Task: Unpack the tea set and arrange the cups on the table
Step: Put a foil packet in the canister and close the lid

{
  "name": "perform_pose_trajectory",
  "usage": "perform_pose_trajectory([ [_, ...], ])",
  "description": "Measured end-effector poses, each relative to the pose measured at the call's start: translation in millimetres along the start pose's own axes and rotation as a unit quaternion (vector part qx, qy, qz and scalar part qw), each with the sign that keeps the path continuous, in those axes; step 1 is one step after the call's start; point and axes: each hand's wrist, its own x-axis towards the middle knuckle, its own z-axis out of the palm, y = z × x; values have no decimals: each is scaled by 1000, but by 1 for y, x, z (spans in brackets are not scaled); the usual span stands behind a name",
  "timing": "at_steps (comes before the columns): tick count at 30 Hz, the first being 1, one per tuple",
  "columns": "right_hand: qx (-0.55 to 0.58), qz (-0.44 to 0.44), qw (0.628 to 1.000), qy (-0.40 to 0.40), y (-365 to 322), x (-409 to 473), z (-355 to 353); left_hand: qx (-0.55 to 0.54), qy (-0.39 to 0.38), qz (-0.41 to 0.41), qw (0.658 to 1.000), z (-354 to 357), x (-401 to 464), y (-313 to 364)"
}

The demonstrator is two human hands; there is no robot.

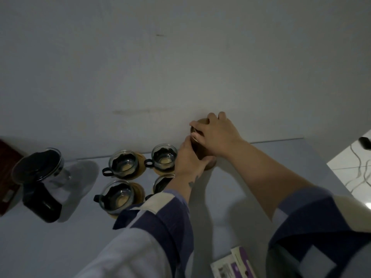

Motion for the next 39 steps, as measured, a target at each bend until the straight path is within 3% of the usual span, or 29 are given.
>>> perform_pose_trajectory([
  [5, 113, -13, 992, -49, 15, 14, -28, 31, -10, 4, 999, -1, 2, -3],
  [8, 122, -10, 991, -57, 16, 14, -31, 43, -11, 3, 999, -3, 2, -2],
  [14, 254, 23, 967, 27, 15, -18, -35, 60, -14, -2, 998, -6, 0, 4],
  [20, 291, 70, 948, 106, -1, -82, -2, 54, -17, -2, 998, -6, -4, 4],
  [25, 289, 149, 944, 59, -18, -125, 55, 45, -20, 6, 999, -8, -3, 4],
  [31, 215, 101, 971, 0, -42, -136, 103, 62, -19, 3, 998, -6, -2, 4],
  [35, 215, 119, 968, 46, -50, -135, 116, 64, -17, 0, 998, -5, -3, 4],
  [39, 210, 133, 968, 26, -54, -135, 114, 31, -58, -49, 997, -14, -1, 23],
])
